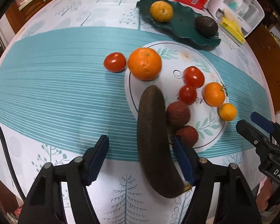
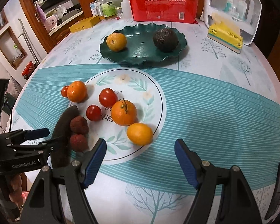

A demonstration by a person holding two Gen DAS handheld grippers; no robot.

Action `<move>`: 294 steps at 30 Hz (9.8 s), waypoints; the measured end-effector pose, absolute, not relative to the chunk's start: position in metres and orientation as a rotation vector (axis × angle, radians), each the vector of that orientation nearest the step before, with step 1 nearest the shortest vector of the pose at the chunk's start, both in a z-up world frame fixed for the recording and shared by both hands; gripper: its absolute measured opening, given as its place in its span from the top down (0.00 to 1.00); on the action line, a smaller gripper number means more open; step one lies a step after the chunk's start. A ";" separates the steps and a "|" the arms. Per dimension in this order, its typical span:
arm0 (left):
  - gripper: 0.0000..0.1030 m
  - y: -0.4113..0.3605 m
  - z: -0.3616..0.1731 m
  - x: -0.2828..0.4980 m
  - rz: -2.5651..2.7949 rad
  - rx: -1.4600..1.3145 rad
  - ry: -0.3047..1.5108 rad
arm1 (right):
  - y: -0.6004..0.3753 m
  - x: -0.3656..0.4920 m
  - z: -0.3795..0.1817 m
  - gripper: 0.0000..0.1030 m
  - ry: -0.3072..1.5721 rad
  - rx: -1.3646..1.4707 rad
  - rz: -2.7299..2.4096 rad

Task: Organize fruits
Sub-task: 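Move the left gripper to the dark banana while the right moves to the small orange, then grasp the dark banana with the left gripper while the right gripper grasps the small orange, then place the banana on the green plate with the left gripper while the right places the orange, then move the left gripper to a cherry tomato while the right moves to a lychee, then grasp the cherry tomato with the left gripper while the right gripper grasps the lychee, then carry the tomato with the left gripper while the right carries the lychee to the green plate, then open the left gripper over the green plate while the right releases the lychee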

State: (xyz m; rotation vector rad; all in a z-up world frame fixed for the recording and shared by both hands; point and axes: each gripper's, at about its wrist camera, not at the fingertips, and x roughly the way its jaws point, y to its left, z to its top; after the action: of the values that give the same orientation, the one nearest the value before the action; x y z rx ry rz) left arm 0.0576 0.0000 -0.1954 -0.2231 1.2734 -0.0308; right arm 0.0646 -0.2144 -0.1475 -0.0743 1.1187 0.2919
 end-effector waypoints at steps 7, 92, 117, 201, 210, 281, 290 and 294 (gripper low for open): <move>0.39 -0.005 -0.199 0.063 -0.002 -0.219 1.284 | -0.213 0.076 -0.161 0.27 1.139 -0.062 0.299; 0.45 -0.045 -0.170 0.409 -0.251 -0.170 1.276 | -0.183 0.366 -0.171 0.55 1.134 0.000 0.170; 0.17 -0.029 -0.085 0.330 -0.144 -0.064 1.153 | -0.187 0.304 -0.097 0.53 1.004 -0.032 0.199; 0.60 0.042 -0.192 0.160 -0.532 0.290 1.263 | -0.110 0.051 -0.176 0.52 1.269 0.052 0.182; 0.72 0.041 -0.196 0.166 -0.567 0.249 1.245 | -0.110 0.051 -0.184 0.70 1.266 0.053 0.153; 0.77 -0.004 -0.151 0.382 -0.355 0.092 1.236 | -0.124 0.341 -0.137 0.71 1.197 -0.028 0.262; 0.71 -0.002 -0.174 0.387 -0.366 0.094 1.268 | -0.115 0.337 -0.146 0.70 1.157 -0.144 0.286; 0.65 0.001 -0.171 0.387 -0.380 0.080 1.265 | -0.115 0.333 -0.144 0.68 1.140 -0.156 0.293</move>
State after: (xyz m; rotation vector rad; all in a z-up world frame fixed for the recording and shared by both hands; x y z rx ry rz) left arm 0.3865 0.0009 -0.1707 0.0802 1.2651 -0.3803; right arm 0.3333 -0.1154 -0.1436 -0.1562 1.1397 0.2932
